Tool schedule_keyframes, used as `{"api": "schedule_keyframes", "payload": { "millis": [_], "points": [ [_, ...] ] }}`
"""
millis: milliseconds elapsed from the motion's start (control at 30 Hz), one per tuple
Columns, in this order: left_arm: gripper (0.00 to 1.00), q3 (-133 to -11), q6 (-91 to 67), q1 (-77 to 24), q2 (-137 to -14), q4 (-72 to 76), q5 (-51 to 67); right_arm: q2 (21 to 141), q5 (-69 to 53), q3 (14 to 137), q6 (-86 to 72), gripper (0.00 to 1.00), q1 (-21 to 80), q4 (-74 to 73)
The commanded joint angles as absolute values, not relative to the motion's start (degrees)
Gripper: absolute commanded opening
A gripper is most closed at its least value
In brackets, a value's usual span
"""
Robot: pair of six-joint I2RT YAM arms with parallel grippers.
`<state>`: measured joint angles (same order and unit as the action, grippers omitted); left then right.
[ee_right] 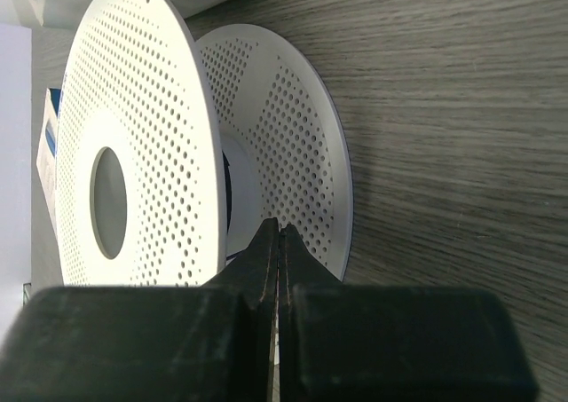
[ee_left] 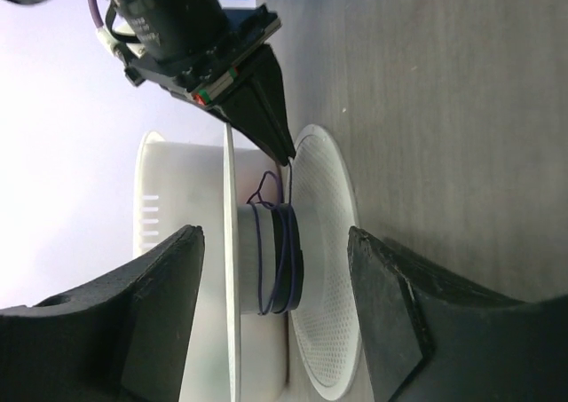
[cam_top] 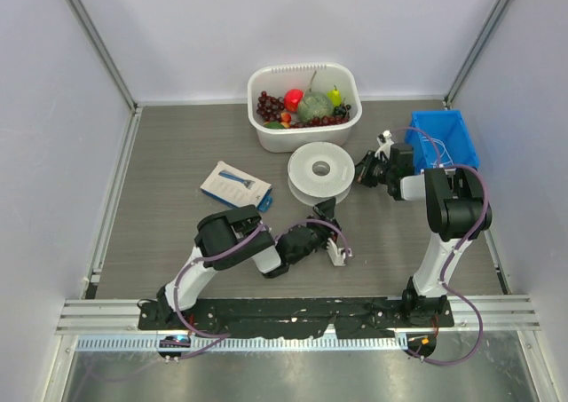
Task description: Wrap the cables
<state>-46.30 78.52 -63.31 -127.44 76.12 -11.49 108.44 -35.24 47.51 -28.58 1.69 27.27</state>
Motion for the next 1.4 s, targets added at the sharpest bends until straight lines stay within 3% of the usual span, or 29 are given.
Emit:
{"api": "schedule_keyframes", "payload": {
  "millis": [0,467,1000,1367],
  "points": [
    [0.69,-42.0,76.6,-66.4,-123.9,88.5,-9.7,108.7,-34.5,49.7,-27.4,0.01,1.2,30.3],
    [0.73,-33.4,73.0,-71.5,-115.9,88.5,-11.7,108.7,-35.2,50.4,-28.3,0.01,1.1,28.8],
    [0.73,-31.9,73.1,-72.2,-114.8,88.6,-10.2,105.6,-34.9,49.0,-27.3,0.31,1.3,26.5],
    [0.73,-30.6,73.7,-73.4,-113.8,88.5,-10.5,101.1,-32.2,47.4,-24.1,0.34,1.2,22.2]
  ]
}}
